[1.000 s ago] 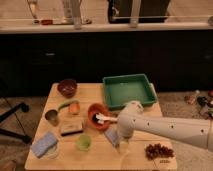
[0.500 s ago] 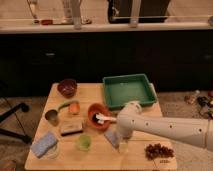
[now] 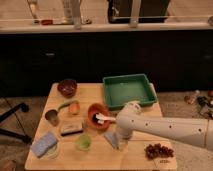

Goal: Place towel in tray

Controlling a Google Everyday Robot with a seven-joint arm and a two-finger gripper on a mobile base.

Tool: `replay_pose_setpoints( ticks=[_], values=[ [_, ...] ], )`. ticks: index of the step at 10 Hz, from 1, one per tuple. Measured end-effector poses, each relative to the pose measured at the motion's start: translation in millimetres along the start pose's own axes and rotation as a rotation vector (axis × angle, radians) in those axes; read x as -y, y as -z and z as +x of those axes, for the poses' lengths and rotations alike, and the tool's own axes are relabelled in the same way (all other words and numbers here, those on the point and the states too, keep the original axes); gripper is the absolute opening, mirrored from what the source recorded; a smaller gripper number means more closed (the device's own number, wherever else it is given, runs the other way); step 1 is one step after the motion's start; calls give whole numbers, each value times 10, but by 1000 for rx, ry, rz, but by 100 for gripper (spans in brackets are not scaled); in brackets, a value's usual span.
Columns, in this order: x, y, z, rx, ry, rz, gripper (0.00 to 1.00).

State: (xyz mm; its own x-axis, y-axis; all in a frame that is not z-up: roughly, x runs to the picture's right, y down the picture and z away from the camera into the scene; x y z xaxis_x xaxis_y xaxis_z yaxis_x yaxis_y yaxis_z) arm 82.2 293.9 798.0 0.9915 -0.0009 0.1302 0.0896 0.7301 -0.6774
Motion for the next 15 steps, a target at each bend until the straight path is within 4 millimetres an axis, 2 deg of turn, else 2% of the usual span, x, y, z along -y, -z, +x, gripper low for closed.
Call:
replay_pose_setpoints(
  ticks=[2,4,5,6,8,12,15],
  values=[
    [10,32,-3,0,1,1,43],
    [-36,21,30,-6,-1,-8,27],
    [-53,33,19,-4,2,-11,15],
    [-89,65,2,-4,7,-12,8],
    [-80,167,14,-5,12,-6,2],
    [1,315,-30,-2,37,17,1],
    [108,677,-92,10,53,45,1]
  ],
)
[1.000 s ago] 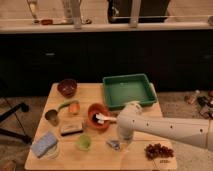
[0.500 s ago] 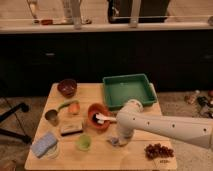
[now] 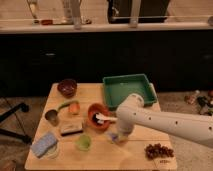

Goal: Place towel in tray

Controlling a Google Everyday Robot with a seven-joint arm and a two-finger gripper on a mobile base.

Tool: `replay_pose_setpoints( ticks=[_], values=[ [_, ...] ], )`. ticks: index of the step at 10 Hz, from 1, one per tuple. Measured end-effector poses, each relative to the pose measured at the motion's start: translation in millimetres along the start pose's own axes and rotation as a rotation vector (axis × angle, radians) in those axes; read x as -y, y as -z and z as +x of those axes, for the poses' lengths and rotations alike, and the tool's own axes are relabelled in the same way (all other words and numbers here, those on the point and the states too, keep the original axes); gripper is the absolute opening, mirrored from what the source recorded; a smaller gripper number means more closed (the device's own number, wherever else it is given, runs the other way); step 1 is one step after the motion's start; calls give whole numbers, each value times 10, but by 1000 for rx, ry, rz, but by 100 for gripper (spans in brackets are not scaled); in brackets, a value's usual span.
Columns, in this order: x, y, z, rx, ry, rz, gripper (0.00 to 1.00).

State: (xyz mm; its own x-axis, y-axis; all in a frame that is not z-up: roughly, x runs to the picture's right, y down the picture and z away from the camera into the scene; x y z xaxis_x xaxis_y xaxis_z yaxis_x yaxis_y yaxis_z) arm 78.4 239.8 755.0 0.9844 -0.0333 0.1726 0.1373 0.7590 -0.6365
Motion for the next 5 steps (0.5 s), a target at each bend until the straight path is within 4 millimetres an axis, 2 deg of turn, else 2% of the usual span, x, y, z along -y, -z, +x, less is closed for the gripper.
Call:
replay_pose_setpoints(
  ticks=[2,5],
  values=[
    [65,88,-8,3,6,10,1],
    [336,341,-28,23,9,38,1]
  ],
)
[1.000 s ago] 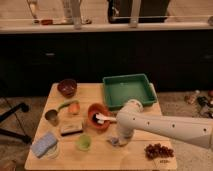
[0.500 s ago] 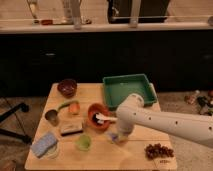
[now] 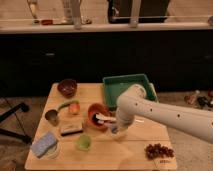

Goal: Place towel in tray

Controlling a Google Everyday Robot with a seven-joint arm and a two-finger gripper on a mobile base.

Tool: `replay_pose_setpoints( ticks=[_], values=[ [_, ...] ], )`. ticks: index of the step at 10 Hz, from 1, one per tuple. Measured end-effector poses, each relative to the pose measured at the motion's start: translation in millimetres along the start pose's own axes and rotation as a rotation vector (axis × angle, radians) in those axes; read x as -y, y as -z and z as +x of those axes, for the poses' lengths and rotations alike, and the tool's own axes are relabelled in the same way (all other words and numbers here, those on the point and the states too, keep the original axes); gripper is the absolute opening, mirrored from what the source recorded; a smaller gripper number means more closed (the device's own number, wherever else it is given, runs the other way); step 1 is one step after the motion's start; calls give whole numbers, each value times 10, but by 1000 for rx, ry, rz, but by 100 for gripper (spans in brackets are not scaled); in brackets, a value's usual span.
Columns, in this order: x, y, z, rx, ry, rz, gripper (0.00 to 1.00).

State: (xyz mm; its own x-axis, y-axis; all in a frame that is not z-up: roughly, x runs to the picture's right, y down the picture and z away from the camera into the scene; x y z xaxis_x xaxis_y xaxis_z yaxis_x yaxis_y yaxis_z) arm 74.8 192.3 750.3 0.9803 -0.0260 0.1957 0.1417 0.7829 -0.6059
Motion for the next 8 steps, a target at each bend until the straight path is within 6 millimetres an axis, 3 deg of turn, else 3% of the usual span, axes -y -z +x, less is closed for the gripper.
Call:
replay_pose_setpoints(
  ticks=[8],
  values=[
    [664,251,-1,55,32,46,1]
  ],
)
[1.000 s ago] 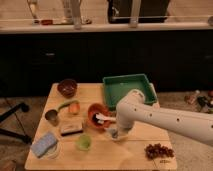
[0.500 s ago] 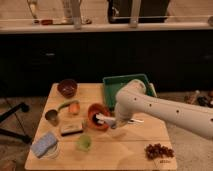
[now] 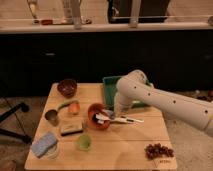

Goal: Place towel in tray

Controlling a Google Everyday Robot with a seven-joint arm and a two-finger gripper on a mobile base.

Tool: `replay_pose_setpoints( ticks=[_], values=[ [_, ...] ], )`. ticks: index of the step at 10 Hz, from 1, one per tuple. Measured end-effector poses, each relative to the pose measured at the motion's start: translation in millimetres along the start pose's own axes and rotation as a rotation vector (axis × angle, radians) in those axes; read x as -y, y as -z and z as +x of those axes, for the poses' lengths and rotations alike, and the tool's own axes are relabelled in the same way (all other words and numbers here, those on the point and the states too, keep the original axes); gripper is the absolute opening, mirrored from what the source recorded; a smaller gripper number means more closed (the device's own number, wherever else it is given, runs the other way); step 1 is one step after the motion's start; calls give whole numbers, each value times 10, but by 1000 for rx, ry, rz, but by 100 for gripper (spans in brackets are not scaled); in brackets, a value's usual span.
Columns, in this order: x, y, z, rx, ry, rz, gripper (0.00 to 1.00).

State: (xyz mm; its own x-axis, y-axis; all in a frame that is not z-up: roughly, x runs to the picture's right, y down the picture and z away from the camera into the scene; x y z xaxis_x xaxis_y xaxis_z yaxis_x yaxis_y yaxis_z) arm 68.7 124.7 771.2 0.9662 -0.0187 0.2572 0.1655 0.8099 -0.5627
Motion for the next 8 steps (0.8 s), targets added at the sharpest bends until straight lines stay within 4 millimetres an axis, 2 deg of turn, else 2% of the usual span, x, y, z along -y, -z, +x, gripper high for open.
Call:
replay_pose_setpoints(
  ticks=[4,8],
  values=[
    [281,48,-24,22,14,18,1],
    [499,47,89,39,4,36,1]
  ],
)
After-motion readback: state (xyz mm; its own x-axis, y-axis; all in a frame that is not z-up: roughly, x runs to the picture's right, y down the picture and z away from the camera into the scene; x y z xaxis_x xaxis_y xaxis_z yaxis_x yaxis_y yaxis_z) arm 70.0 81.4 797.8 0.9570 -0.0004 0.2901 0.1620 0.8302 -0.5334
